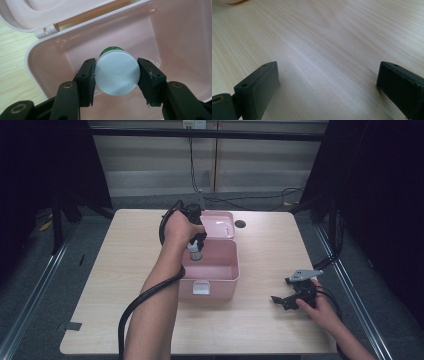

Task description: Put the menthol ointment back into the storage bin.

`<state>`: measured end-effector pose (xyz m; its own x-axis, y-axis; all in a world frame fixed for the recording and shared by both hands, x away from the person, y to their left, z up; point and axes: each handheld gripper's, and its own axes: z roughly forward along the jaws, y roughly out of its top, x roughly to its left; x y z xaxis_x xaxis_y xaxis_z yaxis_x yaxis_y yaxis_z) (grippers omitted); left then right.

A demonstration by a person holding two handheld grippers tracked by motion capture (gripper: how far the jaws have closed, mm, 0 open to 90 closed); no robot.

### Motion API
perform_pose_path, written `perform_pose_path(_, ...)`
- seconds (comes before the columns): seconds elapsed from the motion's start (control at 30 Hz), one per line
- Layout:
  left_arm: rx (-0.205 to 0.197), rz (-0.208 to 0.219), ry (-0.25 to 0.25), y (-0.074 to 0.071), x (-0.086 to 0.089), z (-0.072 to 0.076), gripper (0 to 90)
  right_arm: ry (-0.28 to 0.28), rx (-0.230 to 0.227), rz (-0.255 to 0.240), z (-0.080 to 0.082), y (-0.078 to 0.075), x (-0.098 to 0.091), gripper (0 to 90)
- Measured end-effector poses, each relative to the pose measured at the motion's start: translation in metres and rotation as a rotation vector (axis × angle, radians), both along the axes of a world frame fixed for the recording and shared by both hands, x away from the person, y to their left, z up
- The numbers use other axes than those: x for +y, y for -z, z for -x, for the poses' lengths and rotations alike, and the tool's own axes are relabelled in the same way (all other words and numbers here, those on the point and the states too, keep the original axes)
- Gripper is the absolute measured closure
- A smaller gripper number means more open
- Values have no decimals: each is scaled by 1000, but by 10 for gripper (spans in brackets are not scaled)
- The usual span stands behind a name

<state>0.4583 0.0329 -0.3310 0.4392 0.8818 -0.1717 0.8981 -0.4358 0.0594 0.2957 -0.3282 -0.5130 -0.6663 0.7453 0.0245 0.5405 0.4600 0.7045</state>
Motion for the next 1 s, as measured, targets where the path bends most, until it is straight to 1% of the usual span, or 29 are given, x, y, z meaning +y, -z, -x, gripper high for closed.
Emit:
perform_pose_path(0.03, 9, 4, -18, 1, -1, 0, 508, 0, 0, 0, 0, 0, 0, 38)
perform_pose_path(0.07, 6, 0, -2, 3, 0, -1, 508, 0, 0, 0, 0, 0, 0, 39)
perform_pose_path(0.13, 8, -4, -27, 5, 0, -2, 508, 1, 0, -1, 0, 0, 0, 39)
perform_pose_path(0.17, 4, -3, -19, 7, 1, -3, 508, 1, 0, -1, 0, 0, 0, 39)
perform_pose_path(0.3, 6, -1, -37, 13, 0, -3, 508, 1, 0, -1, 0, 0, 0, 39)
perform_pose_path(0.33, 0, -2, -38, 14, -1, -3, 508, 1, 0, -1, 0, 0, 0, 39)
perform_pose_path(0.37, -9, -4, -29, 16, 0, -3, 508, 1, 0, -1, 0, 0, 0, 39)
perform_pose_path(0.4, -22, -4, -34, 17, -1, -3, 508, 1, 0, -1, 0, 0, 0, 39)
perform_pose_path(0.47, -36, -9, -52, 20, -1, -3, 508, 1, 0, -1, 0, 0, 0, 39)
perform_pose_path(0.5, -39, -5, -76, 21, -2, -3, 508, 1, 0, -1, 0, 0, 0, 39)
perform_pose_path(0.6, -39, 10, -102, 23, -2, -3, 508, 1, 0, -1, 0, 0, 0, 38)
perform_pose_path(0.63, -40, 8, -106, 24, -3, -3, 508, 1, 0, -1, 0, 0, 0, 39)
perform_pose_path(0.73, -42, -8, -101, 28, -6, -3, 508, 1, 0, -1, 0, 0, 0, 39)
perform_pose_path(0.77, -42, -13, -107, 29, -7, -2, 508, 1, 0, -1, 0, 0, 0, 39)
perform_pose_path(0.8, -42, -8, -117, 31, -8, -2, 508, 1, 0, -1, 0, 0, 0, 39)
perform_pose_path(0.9, -47, -21, -117, 35, -9, -2, 508, 1, 0, -1, 0, 0, 0, 38)
perform_pose_path(0.93, -47, -21, -127, 36, -10, -2, 508, 2, 0, -2, 0, 0, 0, 38)
perform_pose_path(1.0, -52, -20, -122, 37, -10, -3, 508, 1, 0, -1, 0, 0, 0, 39)
